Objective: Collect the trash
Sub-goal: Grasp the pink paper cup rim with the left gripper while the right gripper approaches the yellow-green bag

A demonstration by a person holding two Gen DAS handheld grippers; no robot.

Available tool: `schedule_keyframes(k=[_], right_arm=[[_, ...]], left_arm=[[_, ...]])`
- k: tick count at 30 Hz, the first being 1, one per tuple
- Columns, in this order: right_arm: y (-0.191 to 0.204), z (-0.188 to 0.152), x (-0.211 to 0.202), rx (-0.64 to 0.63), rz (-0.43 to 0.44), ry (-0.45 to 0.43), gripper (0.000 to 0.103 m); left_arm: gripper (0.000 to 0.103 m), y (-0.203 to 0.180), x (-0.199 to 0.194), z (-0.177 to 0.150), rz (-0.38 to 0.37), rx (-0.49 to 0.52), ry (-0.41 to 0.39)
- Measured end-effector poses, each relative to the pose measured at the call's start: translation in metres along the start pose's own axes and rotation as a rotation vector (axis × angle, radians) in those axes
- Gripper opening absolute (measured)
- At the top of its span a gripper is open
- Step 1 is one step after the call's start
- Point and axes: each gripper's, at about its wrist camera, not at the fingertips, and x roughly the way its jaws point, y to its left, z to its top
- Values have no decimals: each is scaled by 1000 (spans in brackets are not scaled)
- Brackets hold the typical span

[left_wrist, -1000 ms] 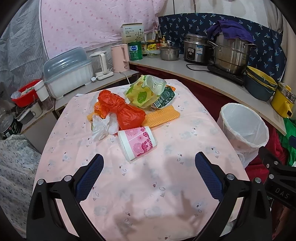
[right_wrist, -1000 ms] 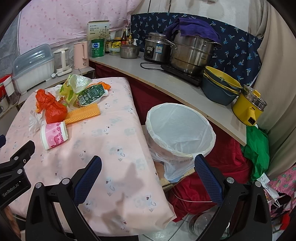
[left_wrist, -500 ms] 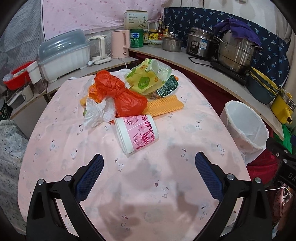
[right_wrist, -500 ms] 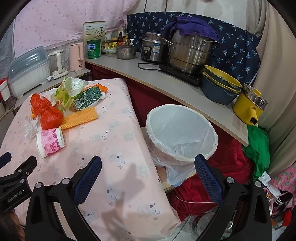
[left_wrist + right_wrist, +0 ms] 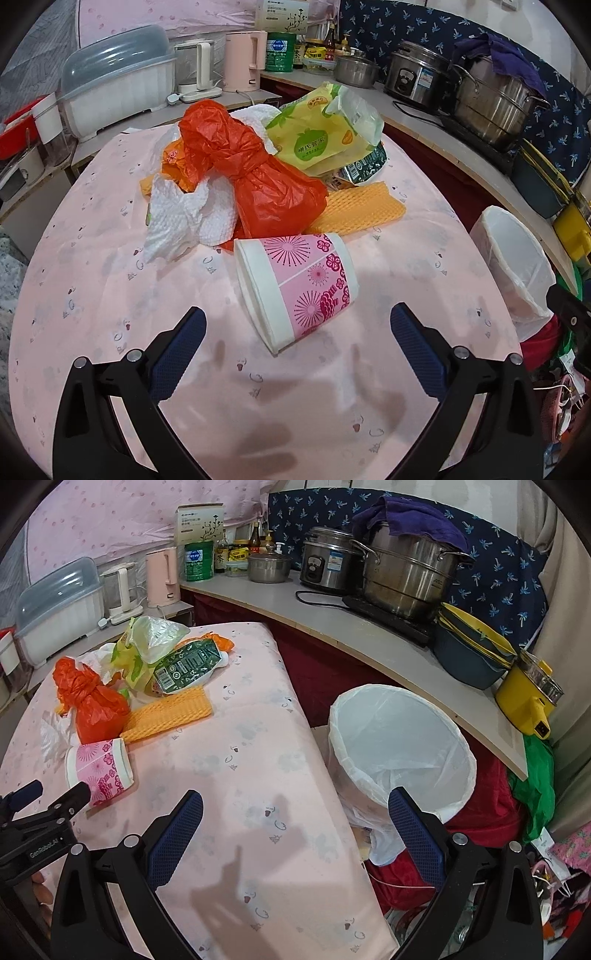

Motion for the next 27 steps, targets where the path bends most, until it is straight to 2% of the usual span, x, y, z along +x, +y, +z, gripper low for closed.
schedule_keyframes(k=[5, 7, 9, 10, 12, 15, 19, 27], right_arm=[[10, 8, 15, -6, 11, 10, 96], [15, 11, 21, -11, 13, 17, 96], [19, 15, 27, -14, 19, 23, 96], [21, 16, 30, -15, 26, 25, 96], [27, 21, 35, -16, 41, 25, 96], [39, 31, 40, -27, 72, 17, 96], [61, 48, 45, -47, 127, -5, 90], [108, 95, 76, -45, 278, -13, 75]], left_arm=[[92, 2, 30, 2, 18, -22, 47], [79, 3, 34, 2, 1, -19, 52], [56, 3, 36, 2, -20, -10, 69], [50, 2, 36, 2, -34, -5, 77], [29, 3, 36, 2, -54, -5, 87], [11, 6, 31, 2, -106, -7, 101], [3, 7, 18, 4, -130, 10, 73], [3, 20, 5, 14, -147, -14, 51]])
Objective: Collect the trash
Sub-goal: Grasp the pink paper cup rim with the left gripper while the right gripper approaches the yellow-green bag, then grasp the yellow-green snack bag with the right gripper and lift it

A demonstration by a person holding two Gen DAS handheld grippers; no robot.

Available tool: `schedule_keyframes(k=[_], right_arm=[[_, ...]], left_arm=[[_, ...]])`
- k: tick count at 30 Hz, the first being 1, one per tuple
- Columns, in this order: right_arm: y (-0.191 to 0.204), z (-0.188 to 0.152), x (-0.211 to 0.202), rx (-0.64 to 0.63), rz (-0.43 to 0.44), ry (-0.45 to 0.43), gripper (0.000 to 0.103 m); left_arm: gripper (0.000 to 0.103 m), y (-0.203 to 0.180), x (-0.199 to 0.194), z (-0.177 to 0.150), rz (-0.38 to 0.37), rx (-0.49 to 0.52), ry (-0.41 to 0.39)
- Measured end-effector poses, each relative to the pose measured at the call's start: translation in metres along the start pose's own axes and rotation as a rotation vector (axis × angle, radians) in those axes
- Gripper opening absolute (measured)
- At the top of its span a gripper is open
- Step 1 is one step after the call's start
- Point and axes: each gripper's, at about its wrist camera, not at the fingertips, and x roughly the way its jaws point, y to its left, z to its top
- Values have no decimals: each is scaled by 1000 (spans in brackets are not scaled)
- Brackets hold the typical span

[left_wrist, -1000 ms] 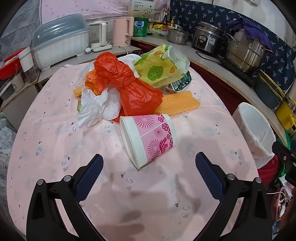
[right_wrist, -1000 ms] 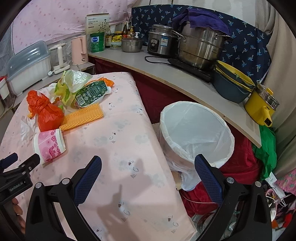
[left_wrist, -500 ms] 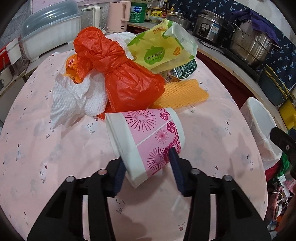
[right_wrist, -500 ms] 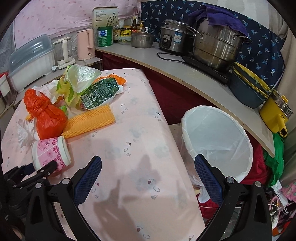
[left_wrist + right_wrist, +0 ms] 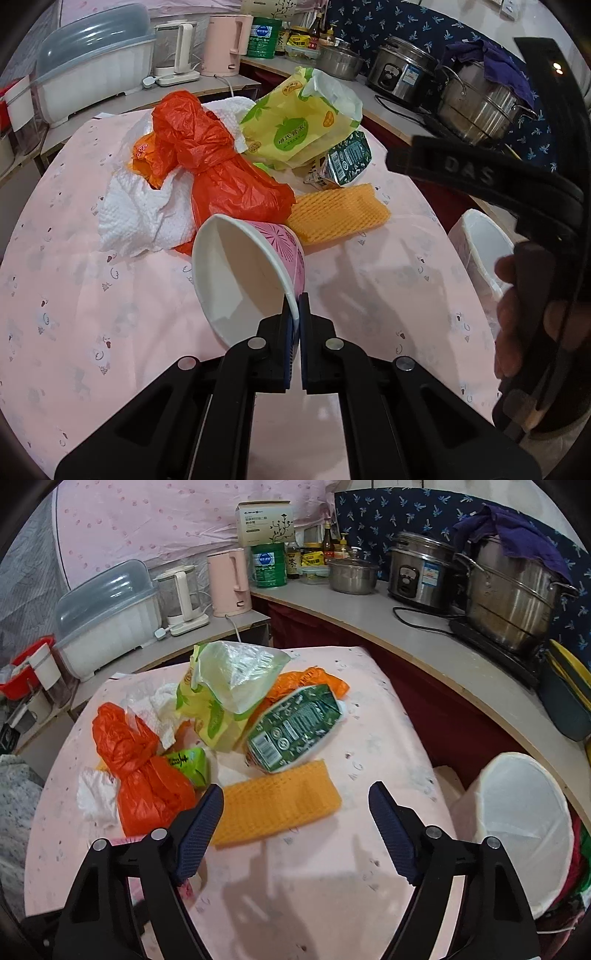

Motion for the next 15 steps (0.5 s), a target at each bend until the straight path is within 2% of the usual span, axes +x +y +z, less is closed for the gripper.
schedule_keyframes(k=[6, 10, 12, 14, 15], right_arm=[[16, 31, 42, 23, 82, 11, 67], [30, 48, 63, 19, 103, 9, 61], [33, 53, 77, 11, 98, 30, 45], [33, 53, 85, 26, 129, 53, 9], [32, 53, 85, 38, 149, 58, 7]], left_arm=[[3, 5, 6, 3, 1, -10, 15], [3, 7, 10, 6, 7, -2, 15], [3, 6, 12, 8, 14, 3, 12], [3, 7, 14, 11, 12, 3, 10], [3, 7, 14, 12, 9, 0, 11]])
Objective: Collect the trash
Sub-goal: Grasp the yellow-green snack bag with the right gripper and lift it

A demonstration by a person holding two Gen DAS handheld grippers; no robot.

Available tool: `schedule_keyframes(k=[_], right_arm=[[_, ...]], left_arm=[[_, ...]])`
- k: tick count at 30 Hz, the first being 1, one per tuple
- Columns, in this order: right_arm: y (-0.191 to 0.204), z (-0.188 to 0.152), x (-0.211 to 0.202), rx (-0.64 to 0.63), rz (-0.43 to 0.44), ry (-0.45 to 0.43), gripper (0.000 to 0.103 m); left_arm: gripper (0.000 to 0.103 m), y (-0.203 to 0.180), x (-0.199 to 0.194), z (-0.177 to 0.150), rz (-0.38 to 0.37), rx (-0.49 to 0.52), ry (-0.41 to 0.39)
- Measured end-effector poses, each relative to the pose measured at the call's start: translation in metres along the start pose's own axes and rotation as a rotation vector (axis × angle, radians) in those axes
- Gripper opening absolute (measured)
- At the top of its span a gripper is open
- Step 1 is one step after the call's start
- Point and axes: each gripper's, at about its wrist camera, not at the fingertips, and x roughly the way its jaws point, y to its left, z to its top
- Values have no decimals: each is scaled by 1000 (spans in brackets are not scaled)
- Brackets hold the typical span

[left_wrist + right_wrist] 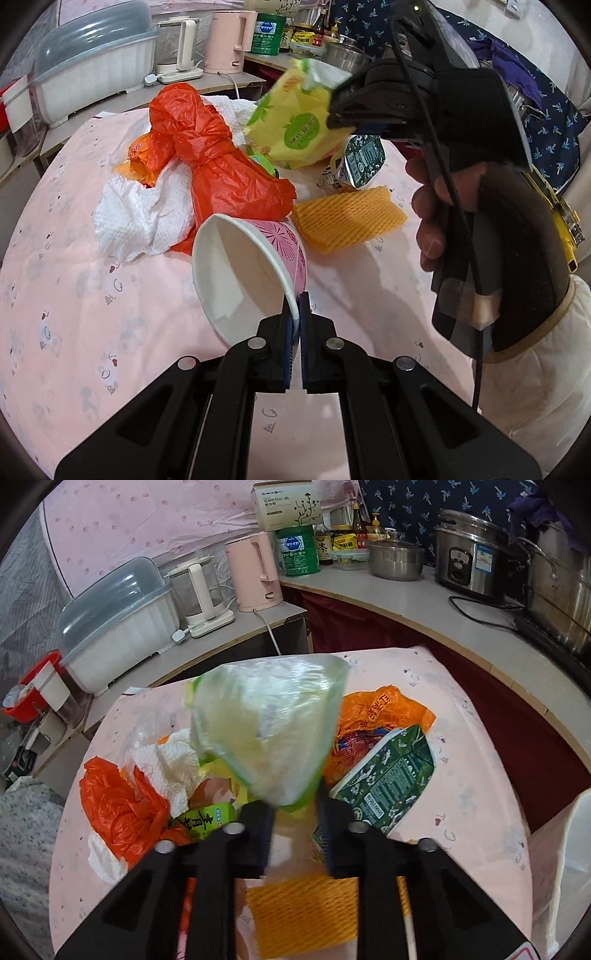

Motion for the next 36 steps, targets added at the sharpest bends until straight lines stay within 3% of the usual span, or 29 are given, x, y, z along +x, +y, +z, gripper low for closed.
schedule_keyframes(k=[10, 21, 27, 31, 36], right_arm=[[-15, -25, -74, -1, -13, -95, 1], [-61, -58, -182, 70, -58, -232, 1], [-85, -65, -214, 117, -73, -280, 1], [-102, -68, -227, 168, -26, -299, 1], [-115, -72, -245, 195, -52, -338, 1]], left_arm=[[3, -12, -13, 13, 3, 19, -52], [2, -59, -39, 11, -24, 94, -99], [2, -90, -51, 8, -51, 145, -116], [2, -106, -57, 9, -68, 170, -126], [2, -119, -60, 8, -79, 194, -129]])
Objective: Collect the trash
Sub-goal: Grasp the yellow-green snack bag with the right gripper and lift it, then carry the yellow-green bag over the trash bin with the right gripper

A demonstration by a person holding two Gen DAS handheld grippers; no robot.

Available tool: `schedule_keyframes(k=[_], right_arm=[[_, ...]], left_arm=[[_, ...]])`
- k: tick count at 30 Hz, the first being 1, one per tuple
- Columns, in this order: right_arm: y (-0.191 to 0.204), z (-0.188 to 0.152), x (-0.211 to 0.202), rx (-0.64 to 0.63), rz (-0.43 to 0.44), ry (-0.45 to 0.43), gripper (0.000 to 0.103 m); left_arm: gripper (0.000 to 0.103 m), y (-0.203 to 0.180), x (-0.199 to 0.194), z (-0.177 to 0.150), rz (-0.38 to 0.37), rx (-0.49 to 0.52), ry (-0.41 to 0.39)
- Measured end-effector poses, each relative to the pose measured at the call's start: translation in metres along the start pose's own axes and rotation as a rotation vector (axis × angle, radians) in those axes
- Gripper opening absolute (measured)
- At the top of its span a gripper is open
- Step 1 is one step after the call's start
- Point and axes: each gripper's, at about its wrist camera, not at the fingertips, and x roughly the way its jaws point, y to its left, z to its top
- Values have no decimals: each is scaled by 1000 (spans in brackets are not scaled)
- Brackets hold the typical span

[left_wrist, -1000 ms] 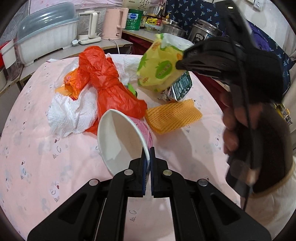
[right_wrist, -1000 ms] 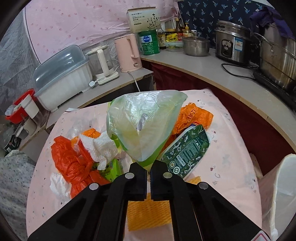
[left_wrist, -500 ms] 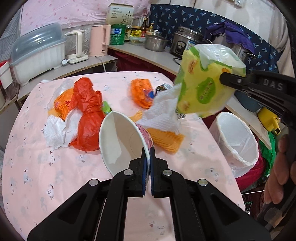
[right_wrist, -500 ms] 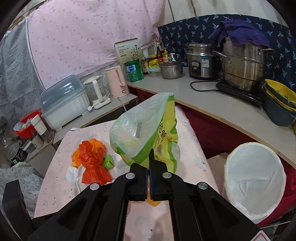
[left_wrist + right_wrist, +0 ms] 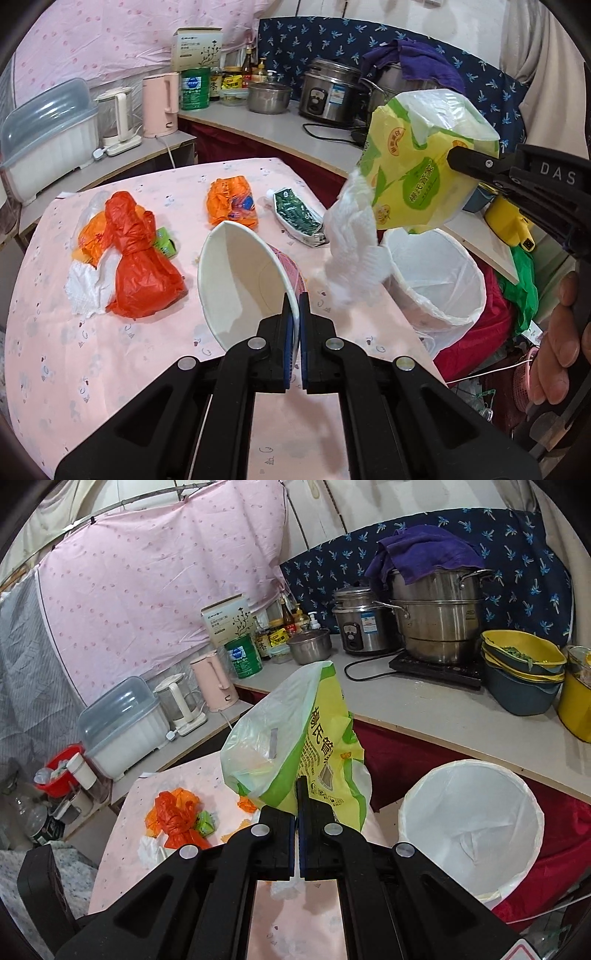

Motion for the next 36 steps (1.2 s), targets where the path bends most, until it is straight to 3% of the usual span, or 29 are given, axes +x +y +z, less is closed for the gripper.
schedule_keyframes(k=[13, 19, 22, 25, 29, 32, 36], right_arm=[[-46, -1, -19, 70, -56, -11, 1], [-34, -12, -10, 72, 13, 38, 1], [-24, -18, -4, 84, 76, 66, 1], [-18, -29, 12, 65, 78, 109, 1], [-33, -61, 51, 76, -30, 239, 1], [-47, -83, 64, 110, -39, 305, 2], [-51, -93, 60, 104, -48, 318, 2]], left_arm=[[3, -27, 6, 11, -43, 43, 4], [3, -18, -5, 9, -31, 31, -11], [2, -8, -10, 8, -13, 19, -20], [2, 4, -11, 5, 7, -5, -12], [3, 15, -6, -1, 31, -26, 9], [3, 22, -3, -7, 42, -37, 23], [2, 26, 3, -11, 46, -46, 42]])
